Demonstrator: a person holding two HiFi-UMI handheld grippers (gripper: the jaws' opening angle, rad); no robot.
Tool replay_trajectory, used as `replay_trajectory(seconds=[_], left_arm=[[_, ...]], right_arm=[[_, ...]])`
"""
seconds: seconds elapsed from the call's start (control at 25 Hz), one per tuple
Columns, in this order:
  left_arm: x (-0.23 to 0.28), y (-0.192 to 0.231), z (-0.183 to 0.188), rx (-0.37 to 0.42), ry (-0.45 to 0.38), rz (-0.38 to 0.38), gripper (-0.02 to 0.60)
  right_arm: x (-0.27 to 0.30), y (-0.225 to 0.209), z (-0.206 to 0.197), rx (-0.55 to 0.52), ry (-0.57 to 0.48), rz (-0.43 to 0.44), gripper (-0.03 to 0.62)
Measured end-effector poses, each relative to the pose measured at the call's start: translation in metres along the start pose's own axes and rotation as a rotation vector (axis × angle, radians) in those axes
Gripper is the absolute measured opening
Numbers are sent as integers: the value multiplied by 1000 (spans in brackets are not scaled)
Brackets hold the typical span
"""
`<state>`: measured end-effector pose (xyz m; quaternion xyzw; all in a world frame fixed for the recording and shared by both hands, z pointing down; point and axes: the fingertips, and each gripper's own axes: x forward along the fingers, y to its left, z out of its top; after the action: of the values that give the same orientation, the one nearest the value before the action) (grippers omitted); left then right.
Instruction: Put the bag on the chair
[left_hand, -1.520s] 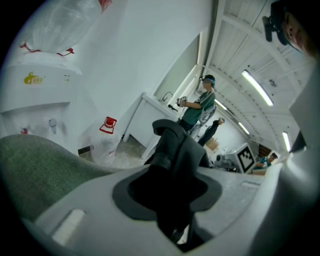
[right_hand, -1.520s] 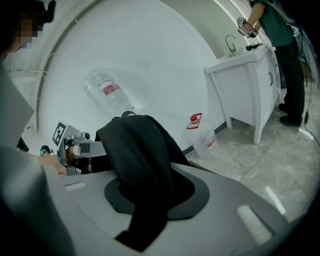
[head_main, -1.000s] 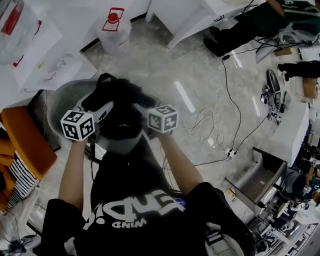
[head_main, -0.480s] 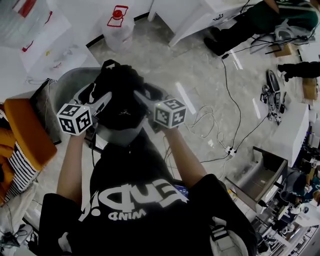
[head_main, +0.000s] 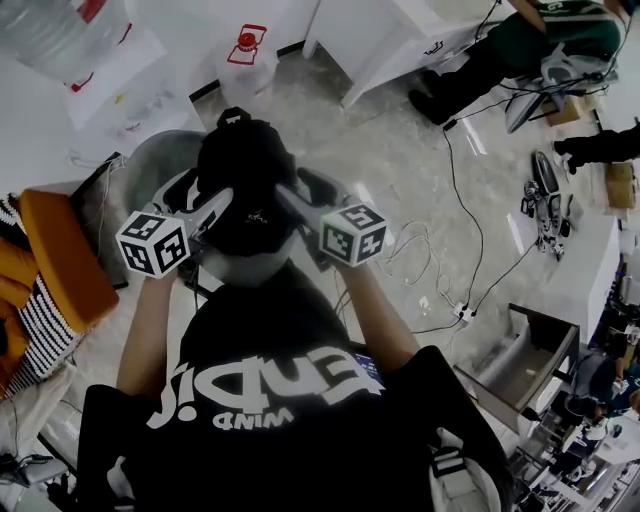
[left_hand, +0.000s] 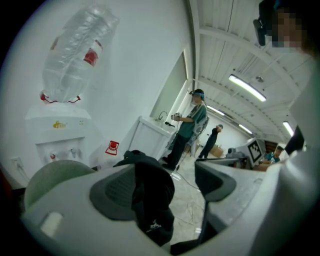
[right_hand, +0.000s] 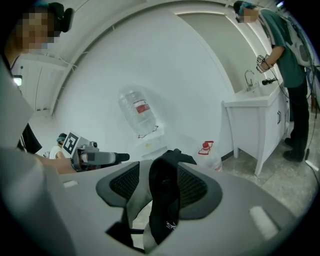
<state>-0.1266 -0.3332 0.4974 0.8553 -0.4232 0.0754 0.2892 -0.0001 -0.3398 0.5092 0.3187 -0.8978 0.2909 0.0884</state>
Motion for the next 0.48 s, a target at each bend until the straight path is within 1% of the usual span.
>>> replay_trajectory(seconds=[0.12, 0.2, 0.24, 0.28, 0.36, 0.48], left_arm=[[-16, -11, 9, 12, -17, -5, 371], [-27, -18, 13, 27, -30, -5, 369], [-32, -22, 15, 38, -38, -7, 350], [-37, -27, 17, 50, -48, -11, 310], [-45, -36, 21, 69, -71, -20, 208], [-52, -43, 21, 111, -92, 1, 138]], right_arm=[[-13, 15, 14, -14, -38, 4, 236], [-24, 25, 23, -24, -72, 5, 224], [-29, 29, 26, -32, -88, 3, 210], [-34, 34, 29, -43, -103, -1, 203], [-43, 42, 33, -75, -122, -14, 178], [-52, 49, 32, -132, -138, -48, 115]])
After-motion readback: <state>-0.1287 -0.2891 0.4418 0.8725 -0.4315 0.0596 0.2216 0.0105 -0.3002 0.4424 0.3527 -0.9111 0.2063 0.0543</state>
